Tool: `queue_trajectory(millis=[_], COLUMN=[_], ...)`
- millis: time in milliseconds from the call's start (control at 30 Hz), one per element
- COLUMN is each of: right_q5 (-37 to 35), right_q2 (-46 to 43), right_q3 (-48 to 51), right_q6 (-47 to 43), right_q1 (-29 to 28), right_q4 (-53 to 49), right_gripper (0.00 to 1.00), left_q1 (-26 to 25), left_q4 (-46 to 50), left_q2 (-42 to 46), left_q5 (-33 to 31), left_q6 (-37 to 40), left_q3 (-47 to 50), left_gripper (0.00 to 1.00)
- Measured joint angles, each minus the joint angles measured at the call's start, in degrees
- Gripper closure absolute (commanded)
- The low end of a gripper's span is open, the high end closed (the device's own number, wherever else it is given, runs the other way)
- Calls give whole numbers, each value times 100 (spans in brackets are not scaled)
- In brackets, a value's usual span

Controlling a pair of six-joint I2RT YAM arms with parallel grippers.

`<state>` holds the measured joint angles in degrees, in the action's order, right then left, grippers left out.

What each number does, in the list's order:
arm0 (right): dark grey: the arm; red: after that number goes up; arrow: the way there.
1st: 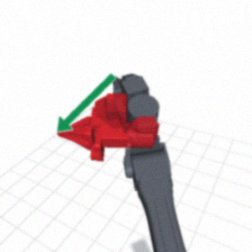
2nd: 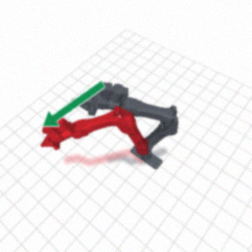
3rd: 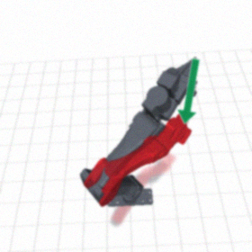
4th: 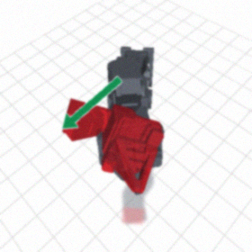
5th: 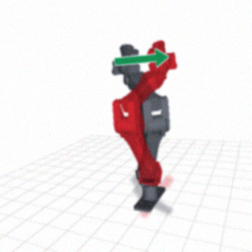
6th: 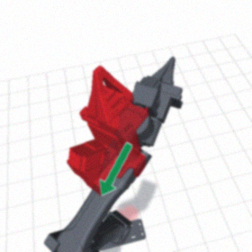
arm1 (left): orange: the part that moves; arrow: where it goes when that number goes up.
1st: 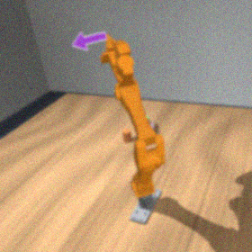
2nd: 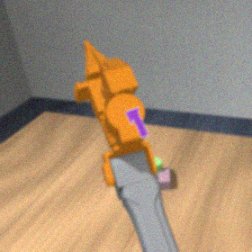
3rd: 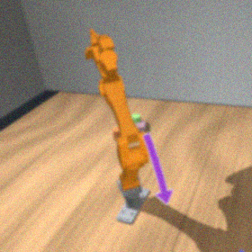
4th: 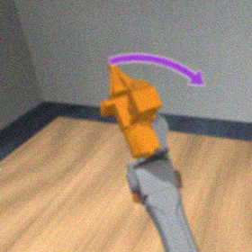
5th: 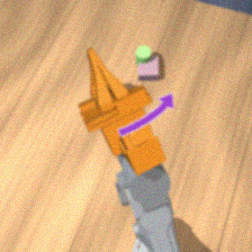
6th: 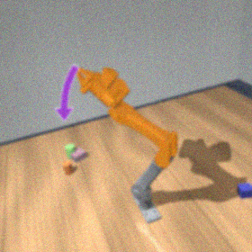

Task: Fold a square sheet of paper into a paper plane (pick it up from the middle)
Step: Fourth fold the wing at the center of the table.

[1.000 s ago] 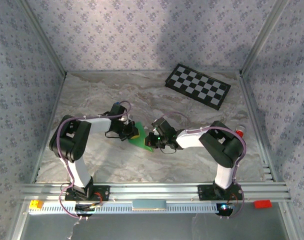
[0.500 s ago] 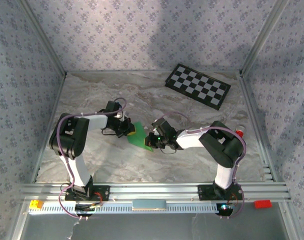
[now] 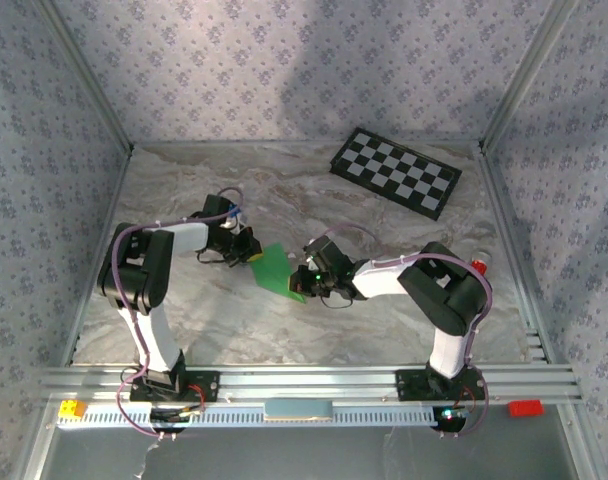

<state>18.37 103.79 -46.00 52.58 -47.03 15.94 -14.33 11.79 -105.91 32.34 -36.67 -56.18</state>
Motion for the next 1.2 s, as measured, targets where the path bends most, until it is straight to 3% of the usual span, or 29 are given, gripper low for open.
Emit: queue_trajectory(millis=[367, 667, 833, 967, 1200], right_q5=[0, 92, 96, 94, 92], right_q2=[0, -22, -31, -31, -52], right_q3=[72, 146, 157, 162, 205], right_q6=[55, 118, 190, 256, 417], right_q1=[2, -4, -4, -4, -4], right_q4=[131, 214, 221, 234, 256], right_gripper=[100, 100, 100, 100, 100], left_q1=[116, 339, 315, 87, -890], left_q4=[11, 133, 173, 98, -350], left_q2=[37, 291, 710, 1060, 1145], left_q5=[-223, -1097, -1043, -859, -439], left_q6=[361, 452, 372, 221, -114], left_q3=[-31, -101, -138, -103, 588], left_gripper=[96, 91, 90, 91, 93])
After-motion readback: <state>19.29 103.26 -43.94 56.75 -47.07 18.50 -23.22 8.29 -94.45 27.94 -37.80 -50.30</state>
